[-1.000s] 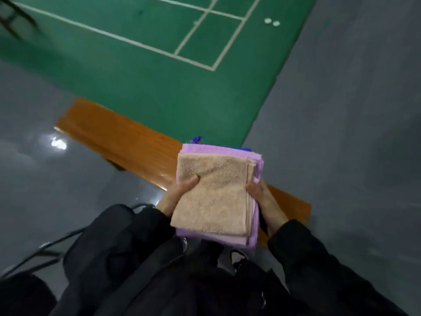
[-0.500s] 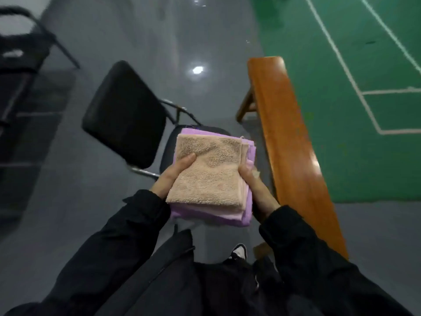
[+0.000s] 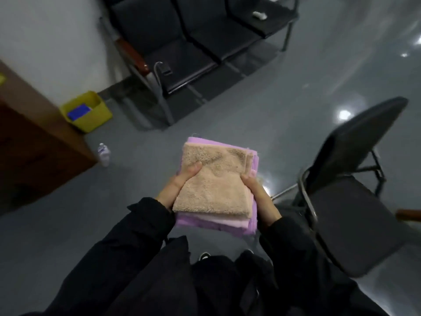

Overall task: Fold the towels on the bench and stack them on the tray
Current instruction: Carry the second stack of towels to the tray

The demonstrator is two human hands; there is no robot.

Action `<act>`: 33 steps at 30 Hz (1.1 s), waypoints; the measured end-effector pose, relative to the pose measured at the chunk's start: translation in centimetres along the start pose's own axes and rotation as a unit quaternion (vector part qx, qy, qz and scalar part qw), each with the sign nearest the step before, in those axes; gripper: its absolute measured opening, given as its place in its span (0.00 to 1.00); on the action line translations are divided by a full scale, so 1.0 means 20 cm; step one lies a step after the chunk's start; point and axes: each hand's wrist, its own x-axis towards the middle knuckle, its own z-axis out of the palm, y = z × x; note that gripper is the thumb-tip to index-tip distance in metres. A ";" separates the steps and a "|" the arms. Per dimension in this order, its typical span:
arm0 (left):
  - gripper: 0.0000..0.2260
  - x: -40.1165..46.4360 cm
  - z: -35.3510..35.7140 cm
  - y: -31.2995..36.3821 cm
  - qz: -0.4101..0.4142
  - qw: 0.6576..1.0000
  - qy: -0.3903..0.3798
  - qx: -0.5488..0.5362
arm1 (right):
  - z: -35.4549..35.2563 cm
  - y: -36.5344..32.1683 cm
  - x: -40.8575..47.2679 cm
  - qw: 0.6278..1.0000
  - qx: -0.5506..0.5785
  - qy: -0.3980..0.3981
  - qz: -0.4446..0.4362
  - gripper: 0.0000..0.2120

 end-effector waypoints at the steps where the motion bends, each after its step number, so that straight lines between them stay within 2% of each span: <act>1: 0.19 0.02 -0.11 0.06 0.004 1.000 0.015 -0.022 | 0.10 -0.01 0.12 1.000 -0.007 -0.017 0.009 0.31; 3: 0.19 0.07 -0.31 0.17 0.009 0.997 0.049 -0.061 | 0.28 -0.06 0.34 0.997 -0.034 -0.053 0.034 0.33; 9: 0.23 0.41 -0.87 0.49 0.035 0.978 0.116 -0.172 | 0.76 -0.15 1.11 0.983 -0.092 -0.146 0.071 0.29; 14: 0.24 0.71 -1.30 0.92 0.035 0.960 0.163 -0.227 | 1.19 -0.27 1.80 0.962 -0.115 -0.211 0.128 0.30; 18: 0.24 0.87 -1.61 1.29 0.045 0.934 0.201 -0.293 | 1.56 -0.41 2.29 0.945 -0.166 -0.235 0.156 0.40; 22: 0.21 1.03 -1.93 1.55 0.071 0.903 0.227 -0.358 | 1.94 -0.45 2.72 0.919 -0.192 -0.293 0.181 0.37; 27: 0.21 1.39 -2.53 1.86 0.105 0.896 0.258 -0.346 | 2.43 -0.44 3.37 0.908 -0.221 -0.287 0.212 0.42; 31: 0.19 1.73 -3.04 2.21 0.096 0.906 0.219 -0.349 | 2.84 -0.47 3.89 0.915 -0.224 -0.245 0.231 0.38; 33: 0.19 1.85 -3.25 2.39 0.093 0.908 0.212 -0.348 | 3.03 -0.51 4.11 0.915 -0.222 -0.235 0.243 0.40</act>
